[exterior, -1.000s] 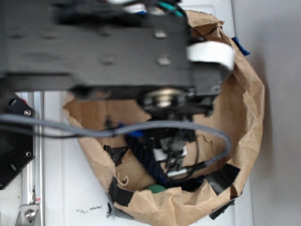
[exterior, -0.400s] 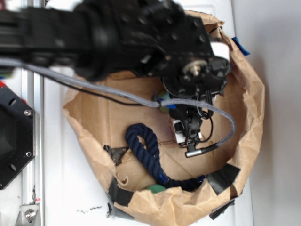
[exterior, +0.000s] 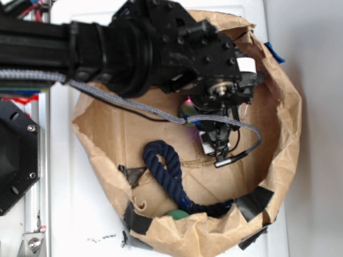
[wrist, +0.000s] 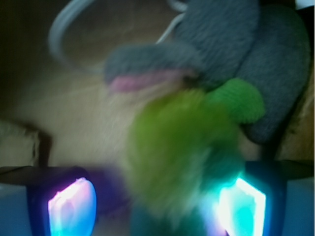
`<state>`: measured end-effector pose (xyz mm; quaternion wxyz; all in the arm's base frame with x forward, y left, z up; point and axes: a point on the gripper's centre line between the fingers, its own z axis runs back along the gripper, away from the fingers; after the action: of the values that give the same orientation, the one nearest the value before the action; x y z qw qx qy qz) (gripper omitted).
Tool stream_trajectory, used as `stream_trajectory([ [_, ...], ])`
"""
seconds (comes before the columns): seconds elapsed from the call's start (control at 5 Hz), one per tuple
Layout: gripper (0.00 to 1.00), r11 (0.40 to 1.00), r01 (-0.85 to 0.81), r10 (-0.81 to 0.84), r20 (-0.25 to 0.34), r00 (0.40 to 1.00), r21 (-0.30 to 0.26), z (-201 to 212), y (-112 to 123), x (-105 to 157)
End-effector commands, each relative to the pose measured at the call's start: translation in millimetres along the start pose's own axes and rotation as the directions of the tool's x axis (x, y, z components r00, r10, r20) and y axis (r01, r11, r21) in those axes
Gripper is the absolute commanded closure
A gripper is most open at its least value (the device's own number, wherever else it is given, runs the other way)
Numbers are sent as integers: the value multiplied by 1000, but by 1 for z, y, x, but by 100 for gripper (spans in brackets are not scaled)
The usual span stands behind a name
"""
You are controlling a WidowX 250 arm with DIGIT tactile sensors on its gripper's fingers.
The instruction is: Grab the green animal.
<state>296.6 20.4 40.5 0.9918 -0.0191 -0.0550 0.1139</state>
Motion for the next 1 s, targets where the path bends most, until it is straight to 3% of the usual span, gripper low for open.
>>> stream_trajectory([
  [0.0,0,994,-85,84,20,996,72,-7,15,5],
  [0.2,100,994,-82,81,16,997,73,-9,13,3],
  [0.4,100,996,-48,47,27,999,72,-4,10,1],
  [0.8,100,997,73,-72,78,994,-11,69,4,-12],
])
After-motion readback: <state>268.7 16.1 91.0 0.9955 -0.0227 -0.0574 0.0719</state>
